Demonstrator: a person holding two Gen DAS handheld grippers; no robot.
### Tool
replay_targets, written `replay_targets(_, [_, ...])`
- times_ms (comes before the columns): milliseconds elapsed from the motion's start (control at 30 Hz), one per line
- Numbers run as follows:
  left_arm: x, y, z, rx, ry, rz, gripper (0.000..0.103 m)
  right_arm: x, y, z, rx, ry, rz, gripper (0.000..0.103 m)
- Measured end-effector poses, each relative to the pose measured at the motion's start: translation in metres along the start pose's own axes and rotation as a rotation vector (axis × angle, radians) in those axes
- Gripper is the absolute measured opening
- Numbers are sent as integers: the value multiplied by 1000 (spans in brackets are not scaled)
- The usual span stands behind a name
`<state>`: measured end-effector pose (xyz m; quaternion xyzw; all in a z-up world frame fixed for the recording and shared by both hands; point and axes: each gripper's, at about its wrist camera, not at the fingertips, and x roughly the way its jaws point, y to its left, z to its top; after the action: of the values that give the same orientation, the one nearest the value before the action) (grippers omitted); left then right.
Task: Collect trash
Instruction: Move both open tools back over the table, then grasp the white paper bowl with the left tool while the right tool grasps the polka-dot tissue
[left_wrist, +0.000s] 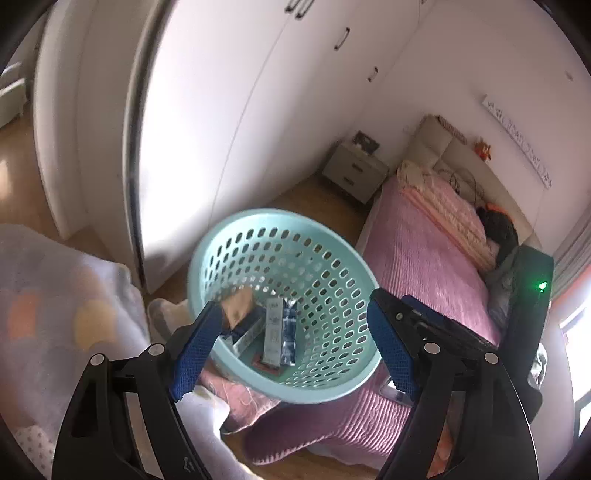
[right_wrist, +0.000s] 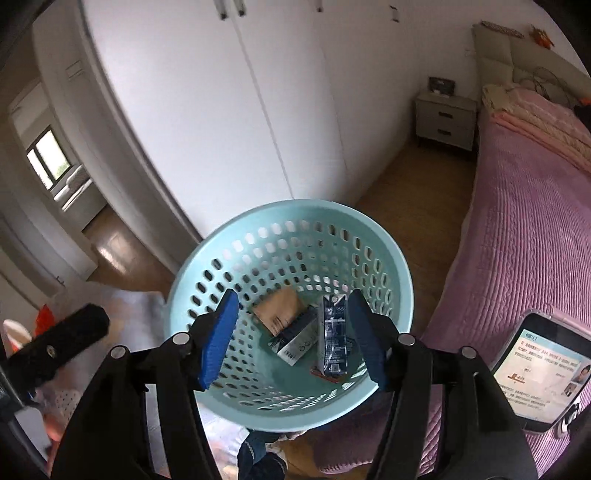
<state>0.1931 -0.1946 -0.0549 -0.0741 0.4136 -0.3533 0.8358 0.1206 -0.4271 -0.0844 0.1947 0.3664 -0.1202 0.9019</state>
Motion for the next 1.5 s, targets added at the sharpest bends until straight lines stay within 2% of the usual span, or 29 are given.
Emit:
replay_targets(133, [-31,-2,-2,-9,-54,4,78,-20,19,-5,-43,-35,52,58])
replay_targets(400, [-126,8,-20,-18,-195,53,77,-72,80,-21,-173,-135,186,58])
replay_targets(633, [-216,37,-52,-66,-323,161,77,-98,147,-50,-314,-163,305,58])
replay_targets(833, [-278,73,-95,-102,-398,316,77,-94,197,-86,-412,-117,391,58])
replay_targets(900, [-292,92,-113,-147,-409,376,77,-89,213,-100,-440,-89,413,58])
replay_targets(1033, [-311,130,-139,-252,-411,413,77,-72,236,-128,-483,-18,439,58])
replay_targets(1133, [-315,160,-160,-315,-376,483,77,-60,247,-145,-512,20,445,58])
replay_targets(1333, [-305,191,-170,-311,-298,582,77,-38,265,-169,-547,47,441,58])
replay_targets(1500, [-289,205,-168,-294,-259,581,79,-24,270,-172,-557,85,437,58])
